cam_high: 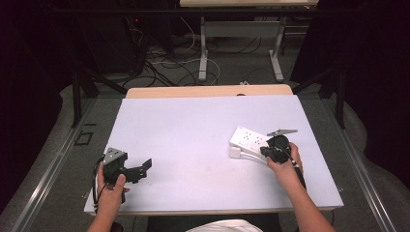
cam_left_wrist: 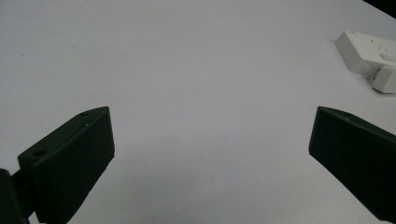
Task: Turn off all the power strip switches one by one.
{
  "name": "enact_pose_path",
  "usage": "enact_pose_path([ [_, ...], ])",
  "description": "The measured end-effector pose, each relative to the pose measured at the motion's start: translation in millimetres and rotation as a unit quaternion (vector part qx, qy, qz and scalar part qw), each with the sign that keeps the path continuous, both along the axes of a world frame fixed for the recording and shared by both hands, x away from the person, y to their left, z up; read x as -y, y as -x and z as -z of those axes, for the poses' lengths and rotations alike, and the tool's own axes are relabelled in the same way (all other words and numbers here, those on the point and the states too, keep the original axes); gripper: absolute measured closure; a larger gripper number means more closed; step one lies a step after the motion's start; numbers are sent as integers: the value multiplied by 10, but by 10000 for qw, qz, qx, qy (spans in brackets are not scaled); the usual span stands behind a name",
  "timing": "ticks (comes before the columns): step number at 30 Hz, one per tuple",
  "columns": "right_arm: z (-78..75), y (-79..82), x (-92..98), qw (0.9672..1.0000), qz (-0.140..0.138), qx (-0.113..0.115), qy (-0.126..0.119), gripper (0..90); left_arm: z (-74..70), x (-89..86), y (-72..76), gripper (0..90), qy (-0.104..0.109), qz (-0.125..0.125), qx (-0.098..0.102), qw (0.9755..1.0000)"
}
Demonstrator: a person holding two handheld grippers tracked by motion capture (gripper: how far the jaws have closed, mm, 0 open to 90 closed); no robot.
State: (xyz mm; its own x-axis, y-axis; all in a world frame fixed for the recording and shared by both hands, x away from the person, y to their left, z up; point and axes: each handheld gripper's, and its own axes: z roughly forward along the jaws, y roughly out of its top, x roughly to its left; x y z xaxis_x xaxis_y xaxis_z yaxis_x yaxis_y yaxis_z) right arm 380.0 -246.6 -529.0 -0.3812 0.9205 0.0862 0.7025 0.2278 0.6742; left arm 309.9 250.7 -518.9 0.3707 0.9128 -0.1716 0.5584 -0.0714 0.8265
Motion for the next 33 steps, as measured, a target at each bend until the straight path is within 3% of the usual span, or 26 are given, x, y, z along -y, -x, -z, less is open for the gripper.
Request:
enact_pose_path([
  [8,-38,-78,-99,9994,-194,-91,283,900,0,0,-1,2,-18,15,-25,10000],
  [33,-83,-264,-354,9981,-349,-191,475,882,13,14,-8,2,-17,-15,31,10000],
])
